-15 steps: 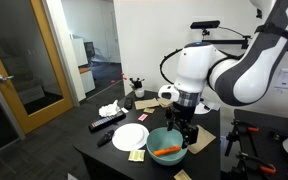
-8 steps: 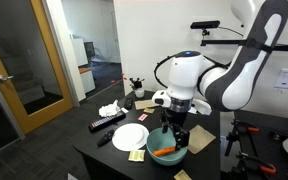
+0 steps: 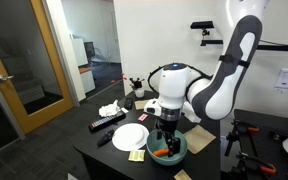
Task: Remove the marker from the bowl and put it on the table
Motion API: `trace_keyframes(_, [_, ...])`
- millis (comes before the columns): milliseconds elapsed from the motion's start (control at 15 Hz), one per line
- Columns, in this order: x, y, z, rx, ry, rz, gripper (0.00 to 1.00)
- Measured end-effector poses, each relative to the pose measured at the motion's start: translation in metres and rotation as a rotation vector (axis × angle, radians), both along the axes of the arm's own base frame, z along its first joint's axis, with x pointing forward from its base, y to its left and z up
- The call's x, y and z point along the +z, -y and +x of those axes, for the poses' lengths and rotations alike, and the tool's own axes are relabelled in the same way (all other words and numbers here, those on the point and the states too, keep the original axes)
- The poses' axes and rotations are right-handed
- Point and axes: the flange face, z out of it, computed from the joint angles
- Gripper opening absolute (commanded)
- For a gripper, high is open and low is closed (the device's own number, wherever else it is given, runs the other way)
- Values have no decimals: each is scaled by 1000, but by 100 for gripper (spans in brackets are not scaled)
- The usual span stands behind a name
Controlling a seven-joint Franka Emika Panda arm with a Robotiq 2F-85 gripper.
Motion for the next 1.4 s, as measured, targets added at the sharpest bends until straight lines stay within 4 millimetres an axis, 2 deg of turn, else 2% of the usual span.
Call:
trace_keyframes(200, [-10, 2, 5, -5, -9, -2, 98])
trace_keyframes(267, [-13, 3, 6, -7, -12, -3, 84])
trace_keyframes(333, [-15, 4, 7, -10, -14, -5, 74])
trace_keyframes(1000, [-23, 6, 6, -11, -27, -9, 1])
trace_keyframes(1133, [-24, 6, 6, -11, -28, -9, 5])
trace_keyframes(1400, [-23, 6, 6, -10, -28, -10, 5])
